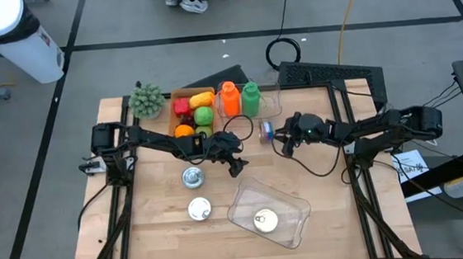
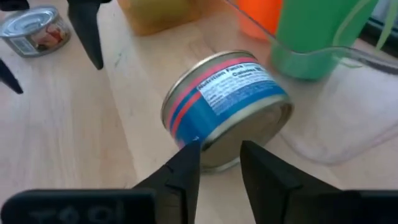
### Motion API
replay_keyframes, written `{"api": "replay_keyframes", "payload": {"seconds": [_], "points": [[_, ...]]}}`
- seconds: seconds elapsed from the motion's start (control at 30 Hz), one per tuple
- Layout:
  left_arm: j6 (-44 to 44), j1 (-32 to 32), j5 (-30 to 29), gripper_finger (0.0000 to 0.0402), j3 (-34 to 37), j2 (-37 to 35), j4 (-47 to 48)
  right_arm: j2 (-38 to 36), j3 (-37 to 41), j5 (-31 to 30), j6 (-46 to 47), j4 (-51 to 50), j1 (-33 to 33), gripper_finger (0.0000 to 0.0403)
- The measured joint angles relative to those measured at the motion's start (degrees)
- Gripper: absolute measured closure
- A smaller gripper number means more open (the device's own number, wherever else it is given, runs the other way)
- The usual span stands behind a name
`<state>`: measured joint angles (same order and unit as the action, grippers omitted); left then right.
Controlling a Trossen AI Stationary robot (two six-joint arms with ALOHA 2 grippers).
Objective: Pick & Place Food Item
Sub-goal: Stack the blue pink tuna can on top of the blue pink tuna can into the bottom transparent bin, then stack the blue pink tuna can on top of the blue pink tuna can in the bottom transparent bin
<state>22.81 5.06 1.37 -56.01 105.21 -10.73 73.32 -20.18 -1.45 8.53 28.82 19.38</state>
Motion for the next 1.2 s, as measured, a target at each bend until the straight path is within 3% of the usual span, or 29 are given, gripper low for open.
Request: {"api": "replay_keyframes", "payload": {"seconds": [0.1,0.3,0.47,0.57,0.77,1.07,1.2], "points": [[-0.02,0.00,0.00,0.0092,0.00,0.00,-0.01,-0.02,0.00,0.00,2.26,0.15,-1.29,0.0266],[-0.06,0.00,0.00,0.0092,0.00,0.00,-0.01,0.00,0.00,-1.01,3.21,0.11,-5.02,0.0166],[-0.17,0.00,-0.02,0.0092,0.02,0.00,-0.01,1.33,0.00,-13.13,10.00,0.32,-9.14,0.0114],[-0.15,0.00,0.00,0.0092,0.02,0.00,-0.01,3.58,0.00,-17.61,13.06,2.13,-11.17,0.0106],[0.01,0.00,-0.02,0.0092,0.02,0.00,-0.05,11.01,-0.96,-19.12,20.21,10.52,-14.05,0.0110],[0.25,-0.72,-0.65,0.0092,0.02,0.00,0.09,23.55,-9.75,-29.64,23.86,10.51,-15.76,0.0117],[0.35,-1.47,-2.27,0.0092,0.02,0.00,0.21,26.71,-12.23,-30.36,24.34,10.43,-15.60,0.0117]]}}
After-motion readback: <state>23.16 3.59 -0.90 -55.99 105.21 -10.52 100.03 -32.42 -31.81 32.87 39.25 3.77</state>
